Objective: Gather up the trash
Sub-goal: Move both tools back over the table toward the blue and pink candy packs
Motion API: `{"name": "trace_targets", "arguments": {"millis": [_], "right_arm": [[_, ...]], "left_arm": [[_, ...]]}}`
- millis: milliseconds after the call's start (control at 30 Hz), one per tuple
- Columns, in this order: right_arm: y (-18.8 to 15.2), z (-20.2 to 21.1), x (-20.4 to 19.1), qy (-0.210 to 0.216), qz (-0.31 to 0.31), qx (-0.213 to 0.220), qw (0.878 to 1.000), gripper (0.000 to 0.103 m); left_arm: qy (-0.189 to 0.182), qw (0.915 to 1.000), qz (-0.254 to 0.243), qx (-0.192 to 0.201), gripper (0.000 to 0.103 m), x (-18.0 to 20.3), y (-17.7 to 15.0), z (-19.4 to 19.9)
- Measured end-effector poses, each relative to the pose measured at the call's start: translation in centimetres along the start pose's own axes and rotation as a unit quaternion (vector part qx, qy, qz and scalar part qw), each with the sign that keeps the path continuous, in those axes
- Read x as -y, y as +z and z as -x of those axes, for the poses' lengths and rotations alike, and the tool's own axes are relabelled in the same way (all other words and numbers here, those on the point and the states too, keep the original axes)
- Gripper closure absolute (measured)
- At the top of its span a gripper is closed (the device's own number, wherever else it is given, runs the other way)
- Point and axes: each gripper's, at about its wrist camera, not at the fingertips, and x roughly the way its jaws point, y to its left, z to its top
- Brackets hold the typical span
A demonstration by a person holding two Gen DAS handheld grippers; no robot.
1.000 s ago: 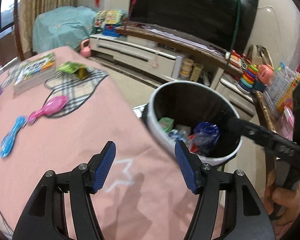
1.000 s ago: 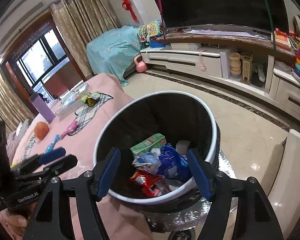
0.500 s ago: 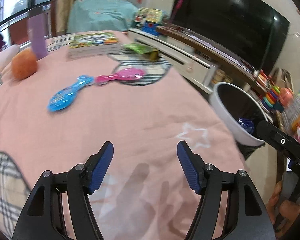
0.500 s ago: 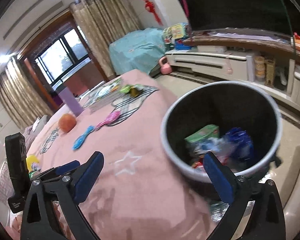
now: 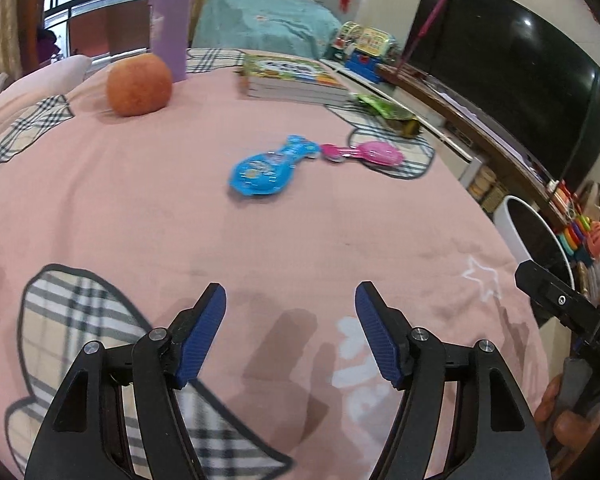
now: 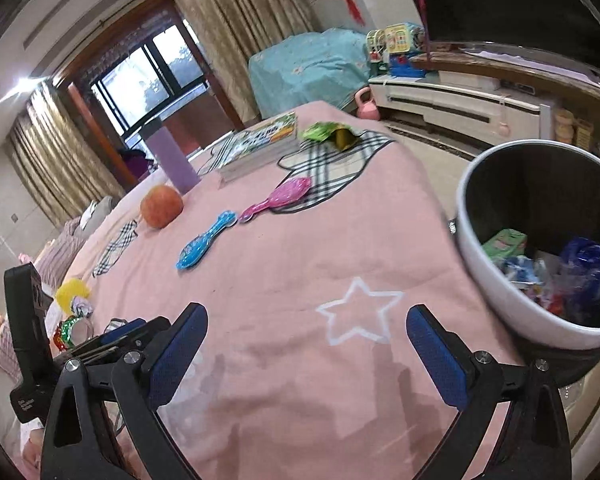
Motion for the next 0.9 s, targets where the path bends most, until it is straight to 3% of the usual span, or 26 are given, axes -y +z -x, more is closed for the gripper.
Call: {"name": "trace_targets", "arguments": {"millis": [400,900], "right_arm": [[1.7,-3.8,-1.0,-0.001,0.013,-0.027,1.000,0.002],[5.0,-8.2,0.4,-0.005,-0.003,-0.045,0.999,0.003]], "left_arm": [[0.030,0.9993,-0.013,-0.021,0.031,-2.0,2.9,-2.9],[0.041,0.9978,-0.040,-0.034,0.028,-1.4,7.2,-7.4]]}}
